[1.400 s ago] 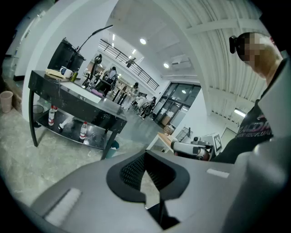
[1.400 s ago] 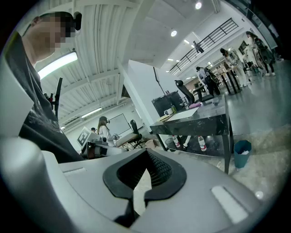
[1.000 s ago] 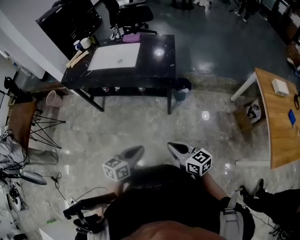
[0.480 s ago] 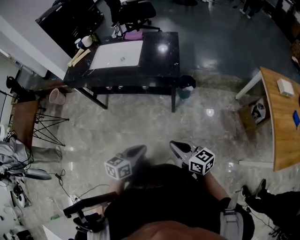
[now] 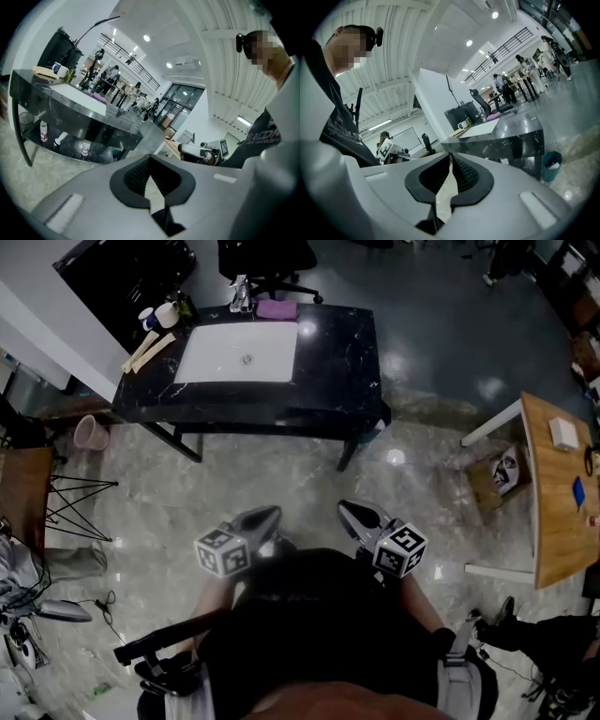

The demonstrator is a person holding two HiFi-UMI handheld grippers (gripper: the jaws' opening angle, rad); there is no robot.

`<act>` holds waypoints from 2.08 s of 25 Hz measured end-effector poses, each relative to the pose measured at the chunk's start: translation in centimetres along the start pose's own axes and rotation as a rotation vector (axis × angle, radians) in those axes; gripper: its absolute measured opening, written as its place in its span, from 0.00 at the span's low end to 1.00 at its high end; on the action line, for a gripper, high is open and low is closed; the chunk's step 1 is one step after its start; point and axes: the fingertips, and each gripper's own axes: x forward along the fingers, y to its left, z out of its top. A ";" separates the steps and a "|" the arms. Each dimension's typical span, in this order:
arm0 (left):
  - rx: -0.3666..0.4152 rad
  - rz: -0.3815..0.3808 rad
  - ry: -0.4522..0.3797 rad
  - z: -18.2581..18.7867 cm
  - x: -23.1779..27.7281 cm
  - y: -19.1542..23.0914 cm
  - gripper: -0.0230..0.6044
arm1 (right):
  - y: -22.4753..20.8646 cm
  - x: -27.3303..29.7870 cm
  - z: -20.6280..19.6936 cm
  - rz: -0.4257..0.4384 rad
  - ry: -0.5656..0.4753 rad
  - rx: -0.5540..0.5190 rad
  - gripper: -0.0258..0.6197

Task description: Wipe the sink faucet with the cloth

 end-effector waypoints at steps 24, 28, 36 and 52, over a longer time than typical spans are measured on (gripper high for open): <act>-0.180 0.275 -0.226 12.5 -10.5 24.7 0.02 | -19.4 38.4 20.9 -0.218 0.428 -0.847 0.21; -0.201 0.360 -0.259 16.4 -9.8 28.0 0.02 | -29.6 45.6 23.6 -0.287 0.601 -0.909 0.22; -0.234 0.459 -0.274 23.0 -5.7 33.7 0.02 | -41.5 54.0 24.6 -0.205 0.902 -1.004 0.30; -0.233 0.419 -0.210 26.2 -3.7 37.5 0.02 | -43.6 56.7 23.7 -0.171 0.967 -0.821 0.15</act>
